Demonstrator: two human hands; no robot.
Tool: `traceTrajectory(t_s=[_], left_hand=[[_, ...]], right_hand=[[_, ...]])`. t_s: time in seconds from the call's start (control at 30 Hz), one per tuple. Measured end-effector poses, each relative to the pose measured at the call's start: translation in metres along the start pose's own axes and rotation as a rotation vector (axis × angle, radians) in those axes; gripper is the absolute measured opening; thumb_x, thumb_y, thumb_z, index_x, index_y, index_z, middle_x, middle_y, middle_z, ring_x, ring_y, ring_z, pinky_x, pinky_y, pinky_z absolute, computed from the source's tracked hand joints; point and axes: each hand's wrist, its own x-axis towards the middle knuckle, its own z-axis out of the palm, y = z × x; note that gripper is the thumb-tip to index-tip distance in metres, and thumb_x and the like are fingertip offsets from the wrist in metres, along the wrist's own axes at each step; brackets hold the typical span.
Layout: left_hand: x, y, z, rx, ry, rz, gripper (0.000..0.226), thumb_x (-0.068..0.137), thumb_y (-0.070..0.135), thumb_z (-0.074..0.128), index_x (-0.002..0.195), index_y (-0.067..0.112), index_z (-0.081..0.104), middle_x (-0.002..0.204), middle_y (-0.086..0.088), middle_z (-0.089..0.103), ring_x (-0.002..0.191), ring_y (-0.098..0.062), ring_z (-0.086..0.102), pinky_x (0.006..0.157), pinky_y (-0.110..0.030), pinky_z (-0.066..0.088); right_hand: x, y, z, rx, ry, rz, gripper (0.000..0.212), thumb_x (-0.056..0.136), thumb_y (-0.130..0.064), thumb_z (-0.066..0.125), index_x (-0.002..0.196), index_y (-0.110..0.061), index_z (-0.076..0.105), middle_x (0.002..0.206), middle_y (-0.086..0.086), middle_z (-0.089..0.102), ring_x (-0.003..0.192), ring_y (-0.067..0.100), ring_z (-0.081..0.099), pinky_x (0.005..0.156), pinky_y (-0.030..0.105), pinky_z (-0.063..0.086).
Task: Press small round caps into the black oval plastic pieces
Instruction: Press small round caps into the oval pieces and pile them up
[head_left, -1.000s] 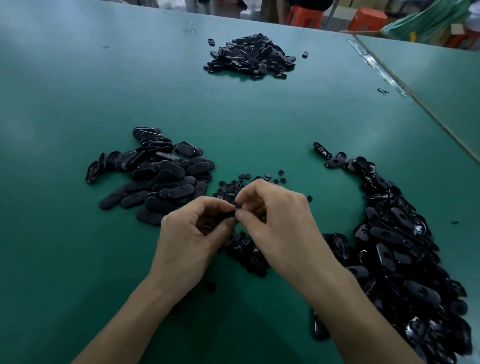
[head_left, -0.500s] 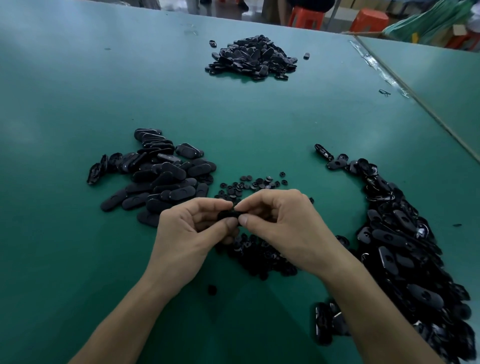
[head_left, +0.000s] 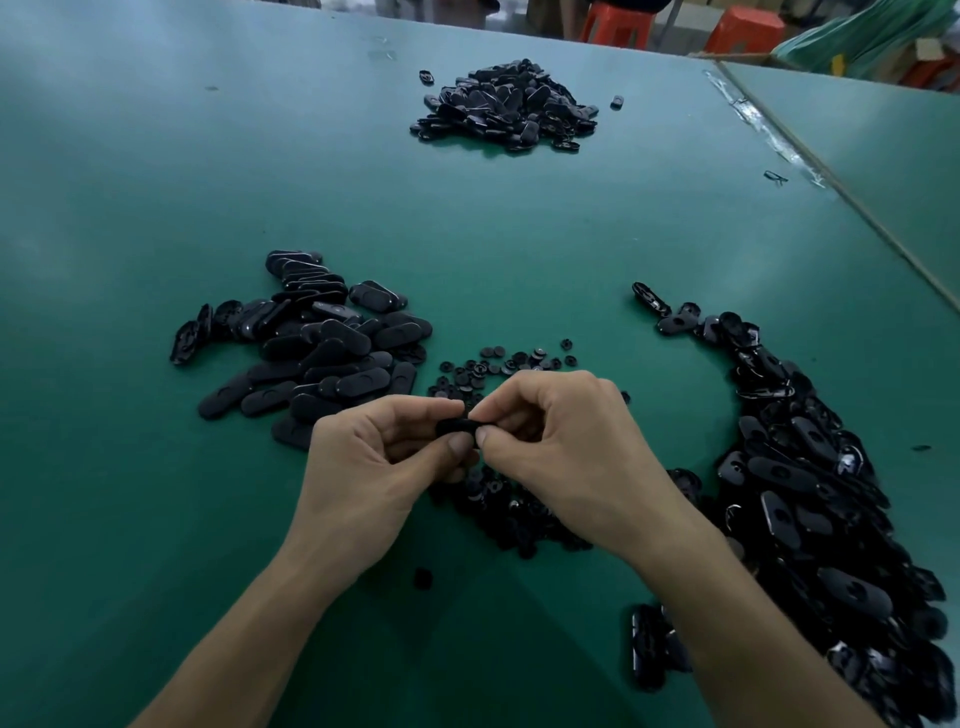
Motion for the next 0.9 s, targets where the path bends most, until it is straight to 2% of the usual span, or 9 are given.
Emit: traceTrajectory(t_s=[0.17, 0.3, 0.47, 0.57, 0.67, 0.73, 0.8, 0.83, 0.9], left_hand=[[0.000, 0.002, 0.000, 0.010, 0.018, 0.011, 0.022, 0.066, 0.015, 0.081, 0.088, 0.018, 0.079, 0.083, -0.008, 0.078, 0.071, -0.017, 0.075, 0.066, -0.020, 0.058], [0.000, 0.003, -0.001, 0.058, 0.051, 0.039, 0.024, 0.062, 0.023, 0.082, 0.086, 0.026, 0.080, 0.080, -0.005, 0.077, 0.069, -0.018, 0.074, 0.066, -0.022, 0.059], [0.001, 0.002, -0.002, 0.086, 0.082, 0.063, 0.017, 0.062, 0.020, 0.082, 0.079, 0.022, 0.079, 0.075, -0.006, 0.076, 0.065, -0.018, 0.073, 0.062, -0.022, 0.058], [0.001, -0.001, -0.003, 0.108, 0.085, 0.090, 0.016, 0.068, 0.015, 0.081, 0.083, 0.022, 0.079, 0.077, -0.005, 0.077, 0.065, -0.017, 0.074, 0.063, -0.022, 0.058], [0.002, -0.003, -0.006, 0.318, 0.199, 0.225, 0.028, 0.076, 0.005, 0.082, 0.088, 0.030, 0.079, 0.089, 0.002, 0.076, 0.074, -0.014, 0.074, 0.071, -0.026, 0.060], [0.005, -0.004, -0.012, 0.405, 0.300, 0.306, 0.027, 0.081, 0.008, 0.080, 0.096, 0.029, 0.076, 0.096, 0.004, 0.073, 0.076, -0.014, 0.074, 0.072, -0.026, 0.061], [0.008, -0.003, -0.021, 0.408, 0.366, 0.305, 0.024, 0.084, 0.012, 0.078, 0.101, 0.029, 0.075, 0.093, 0.003, 0.075, 0.069, -0.011, 0.074, 0.068, -0.023, 0.060], [0.010, -0.002, -0.024, 0.432, 0.391, 0.297, 0.024, 0.085, 0.014, 0.078, 0.102, 0.031, 0.074, 0.089, 0.006, 0.075, 0.067, -0.008, 0.073, 0.067, -0.021, 0.060], [0.012, -0.001, -0.029, 0.529, 0.425, 0.292, 0.023, 0.085, 0.018, 0.078, 0.100, 0.034, 0.073, 0.082, 0.019, 0.072, 0.065, -0.001, 0.070, 0.067, -0.014, 0.057]], right_hand=[[0.000, -0.001, -0.001, 0.042, -0.005, 0.018, 0.018, 0.085, -0.011, 0.073, 0.084, -0.029, 0.073, 0.067, -0.019, 0.069, 0.064, -0.004, 0.066, 0.058, 0.008, 0.047], [0.001, -0.001, -0.003, 0.037, -0.025, 0.013, 0.020, 0.085, -0.011, 0.073, 0.084, -0.030, 0.075, 0.072, -0.019, 0.072, 0.066, -0.005, 0.067, 0.060, 0.009, 0.048], [0.003, 0.000, -0.002, 0.036, -0.049, 0.014, 0.017, 0.086, -0.010, 0.074, 0.086, -0.027, 0.077, 0.074, -0.019, 0.073, 0.070, -0.006, 0.068, 0.064, 0.008, 0.050], [0.006, 0.002, -0.002, 0.015, -0.053, 0.009, 0.015, 0.088, -0.013, 0.074, 0.092, -0.027, 0.078, 0.078, -0.018, 0.074, 0.075, -0.006, 0.068, 0.069, 0.008, 0.050], [0.015, 0.005, -0.006, -0.047, -0.021, 0.025, 0.013, 0.090, -0.019, 0.072, 0.099, -0.028, 0.077, 0.084, -0.021, 0.072, 0.079, -0.008, 0.067, 0.073, 0.007, 0.050], [0.026, 0.013, -0.015, -0.130, 0.062, 0.044, 0.018, 0.093, -0.019, 0.069, 0.108, -0.025, 0.076, 0.092, -0.019, 0.070, 0.075, -0.009, 0.064, 0.072, 0.003, 0.048], [0.040, 0.025, -0.029, -0.254, 0.142, 0.095, 0.026, 0.096, -0.015, 0.063, 0.120, -0.021, 0.071, 0.107, -0.008, 0.069, 0.066, -0.007, 0.060, 0.074, 0.003, 0.044], [0.047, 0.032, -0.037, -0.334, 0.164, 0.145, 0.031, 0.097, -0.014, 0.059, 0.127, -0.020, 0.066, 0.121, -0.001, 0.066, 0.074, -0.006, 0.059, 0.082, 0.011, 0.044], [0.060, 0.046, -0.051, -0.472, 0.175, 0.282, 0.043, 0.098, -0.009, 0.052, 0.139, -0.022, 0.056, 0.147, 0.007, 0.048, 0.113, 0.015, 0.057, 0.098, 0.026, 0.039]])
